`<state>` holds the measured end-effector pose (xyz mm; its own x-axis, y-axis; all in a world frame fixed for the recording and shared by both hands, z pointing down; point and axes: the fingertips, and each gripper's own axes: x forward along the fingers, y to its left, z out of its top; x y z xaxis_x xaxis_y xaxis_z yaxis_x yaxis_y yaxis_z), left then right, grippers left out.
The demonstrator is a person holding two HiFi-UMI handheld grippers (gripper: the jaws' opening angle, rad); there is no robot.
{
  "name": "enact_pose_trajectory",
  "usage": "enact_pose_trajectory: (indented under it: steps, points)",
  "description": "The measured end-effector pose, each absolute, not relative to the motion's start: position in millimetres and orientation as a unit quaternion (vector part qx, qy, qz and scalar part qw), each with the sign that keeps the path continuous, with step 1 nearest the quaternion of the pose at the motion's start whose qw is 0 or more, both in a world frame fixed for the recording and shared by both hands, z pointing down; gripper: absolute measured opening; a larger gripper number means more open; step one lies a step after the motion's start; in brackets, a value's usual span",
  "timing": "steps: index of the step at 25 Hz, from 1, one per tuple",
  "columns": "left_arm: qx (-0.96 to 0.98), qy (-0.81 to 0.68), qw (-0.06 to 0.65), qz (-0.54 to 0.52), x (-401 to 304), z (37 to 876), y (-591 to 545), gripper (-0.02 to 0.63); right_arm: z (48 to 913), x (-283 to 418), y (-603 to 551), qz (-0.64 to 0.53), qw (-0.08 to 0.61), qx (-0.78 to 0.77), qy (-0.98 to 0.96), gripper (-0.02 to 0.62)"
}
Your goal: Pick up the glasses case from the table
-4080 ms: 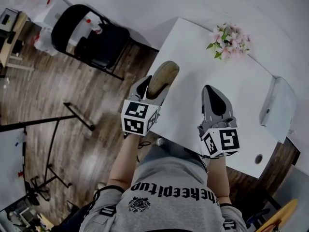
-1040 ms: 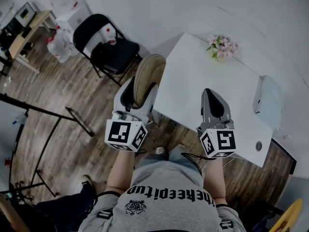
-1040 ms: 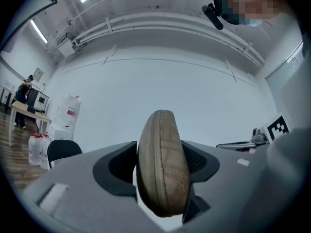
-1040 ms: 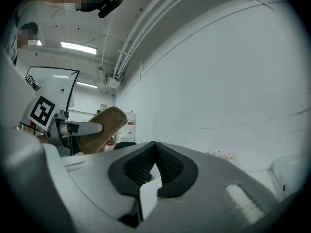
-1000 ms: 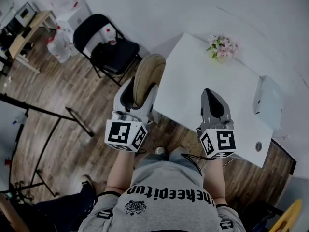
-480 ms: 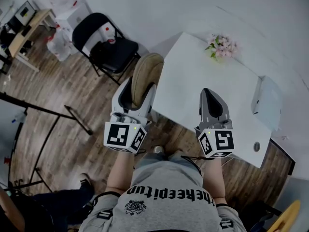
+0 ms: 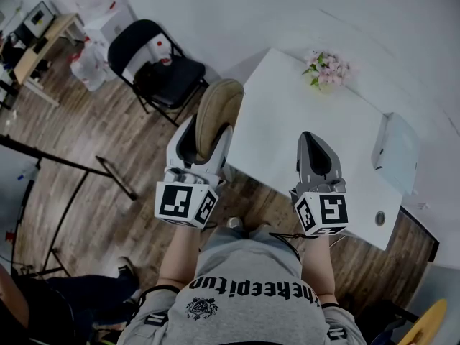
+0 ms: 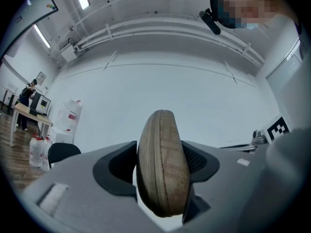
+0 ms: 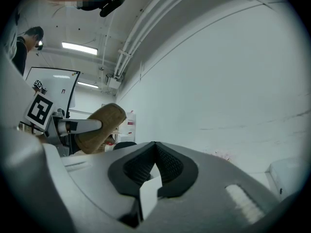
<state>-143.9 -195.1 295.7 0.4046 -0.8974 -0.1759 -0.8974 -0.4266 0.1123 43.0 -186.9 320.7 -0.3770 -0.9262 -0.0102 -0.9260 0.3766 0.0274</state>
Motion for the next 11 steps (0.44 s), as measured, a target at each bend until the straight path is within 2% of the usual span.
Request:
enact_pose_trajectory:
  steps: [11]
  points:
    - [-0.839, 0.534, 0.0, 0.105, -137.2, 294.3, -189.4, 0.287, 318.7, 47.2, -181.5, -0.016, 0.003, 0.557, -0.83, 0.002]
